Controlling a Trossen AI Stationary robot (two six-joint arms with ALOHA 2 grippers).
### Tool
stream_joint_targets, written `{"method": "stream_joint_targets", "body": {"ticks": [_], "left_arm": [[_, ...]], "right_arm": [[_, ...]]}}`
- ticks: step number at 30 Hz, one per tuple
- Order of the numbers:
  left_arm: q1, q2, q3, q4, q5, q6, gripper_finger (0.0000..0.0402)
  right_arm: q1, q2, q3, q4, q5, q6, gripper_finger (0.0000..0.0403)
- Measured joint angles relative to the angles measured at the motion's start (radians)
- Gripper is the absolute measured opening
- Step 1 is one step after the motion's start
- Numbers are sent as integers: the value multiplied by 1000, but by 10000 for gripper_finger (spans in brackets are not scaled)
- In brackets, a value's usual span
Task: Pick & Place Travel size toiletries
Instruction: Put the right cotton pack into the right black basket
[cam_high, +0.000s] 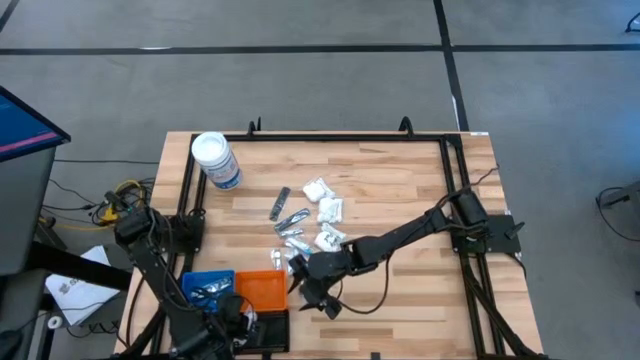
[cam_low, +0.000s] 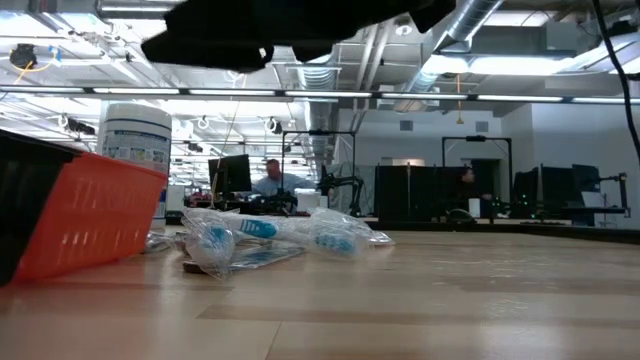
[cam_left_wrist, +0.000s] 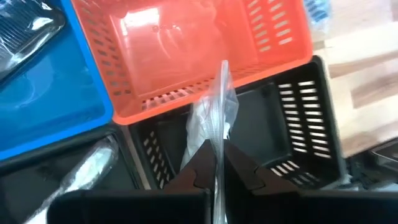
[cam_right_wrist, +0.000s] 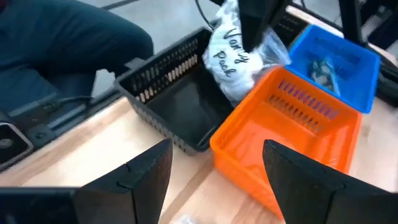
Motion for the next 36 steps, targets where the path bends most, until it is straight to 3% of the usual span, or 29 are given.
{"method": "stream_joint_targets", "body": {"ticks": [12, 26, 36], "left_arm": [[-6, -2, -17, 56, 62, -2, 16], [-8, -3, -17, 59, 103, -3, 147], [-13, -82, -17, 21, 120, 2, 157]], "right_arm": [[8, 0, 0, 21, 3, 0, 244], [7, 0, 0, 16, 4, 2, 244], [7, 0, 0, 21, 3, 0, 244]]}}
